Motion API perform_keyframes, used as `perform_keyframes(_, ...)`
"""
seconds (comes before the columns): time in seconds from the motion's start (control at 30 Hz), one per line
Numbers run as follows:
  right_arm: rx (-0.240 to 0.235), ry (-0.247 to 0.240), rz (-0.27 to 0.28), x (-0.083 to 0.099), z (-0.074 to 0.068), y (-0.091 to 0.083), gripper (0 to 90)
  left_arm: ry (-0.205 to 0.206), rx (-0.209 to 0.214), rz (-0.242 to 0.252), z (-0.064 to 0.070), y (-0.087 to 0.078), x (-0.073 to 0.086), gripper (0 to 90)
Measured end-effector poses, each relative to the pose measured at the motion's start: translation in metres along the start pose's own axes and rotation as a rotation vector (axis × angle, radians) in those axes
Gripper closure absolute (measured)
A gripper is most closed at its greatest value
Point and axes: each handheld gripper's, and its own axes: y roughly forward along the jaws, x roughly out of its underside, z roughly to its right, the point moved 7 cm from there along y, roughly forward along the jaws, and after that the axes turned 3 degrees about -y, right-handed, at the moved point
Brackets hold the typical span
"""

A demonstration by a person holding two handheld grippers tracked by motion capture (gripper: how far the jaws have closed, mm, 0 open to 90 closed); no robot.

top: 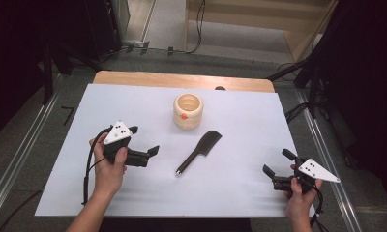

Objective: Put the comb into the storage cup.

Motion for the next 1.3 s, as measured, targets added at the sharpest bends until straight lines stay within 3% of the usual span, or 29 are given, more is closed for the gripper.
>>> perform_keyframes(1.3, -0.009, -0.008, -0.006, 0.000, -0.001, 0.001, 0.0, 0.034, 0.090, -0.094, 0.031, 0.046, -0.011, 0.0)
